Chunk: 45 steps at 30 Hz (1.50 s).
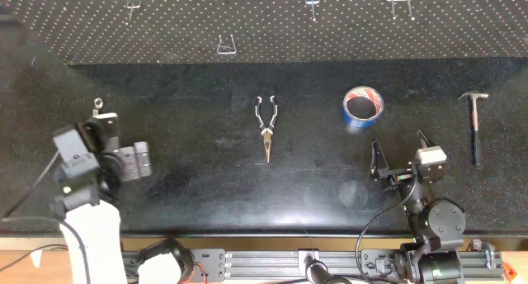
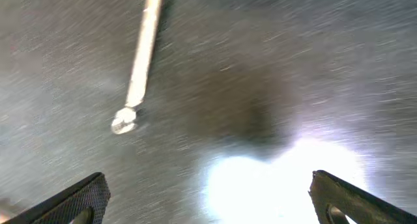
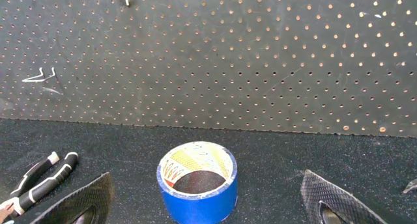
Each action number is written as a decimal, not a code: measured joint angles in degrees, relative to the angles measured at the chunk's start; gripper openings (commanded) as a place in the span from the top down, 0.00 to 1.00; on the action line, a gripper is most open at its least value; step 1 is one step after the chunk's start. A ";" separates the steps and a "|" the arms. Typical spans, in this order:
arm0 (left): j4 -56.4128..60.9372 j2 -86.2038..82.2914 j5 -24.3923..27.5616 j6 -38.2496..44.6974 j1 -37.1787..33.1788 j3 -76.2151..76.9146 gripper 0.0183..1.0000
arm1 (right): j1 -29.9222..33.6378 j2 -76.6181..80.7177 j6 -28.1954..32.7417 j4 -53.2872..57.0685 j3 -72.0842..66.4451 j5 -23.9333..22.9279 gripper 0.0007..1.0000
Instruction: Place Tools Onto Pegboard
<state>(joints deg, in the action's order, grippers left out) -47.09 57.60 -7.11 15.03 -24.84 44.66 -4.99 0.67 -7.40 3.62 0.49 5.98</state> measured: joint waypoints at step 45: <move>-7.91 48.83 12.09 20.72 -17.35 33.77 0.01 | 0.00 0.00 0.00 0.00 0.00 -0.11 0.06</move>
<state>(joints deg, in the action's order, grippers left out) -55.00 106.43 4.97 35.75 -42.19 78.43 -4.99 0.67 -7.40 3.62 0.49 5.87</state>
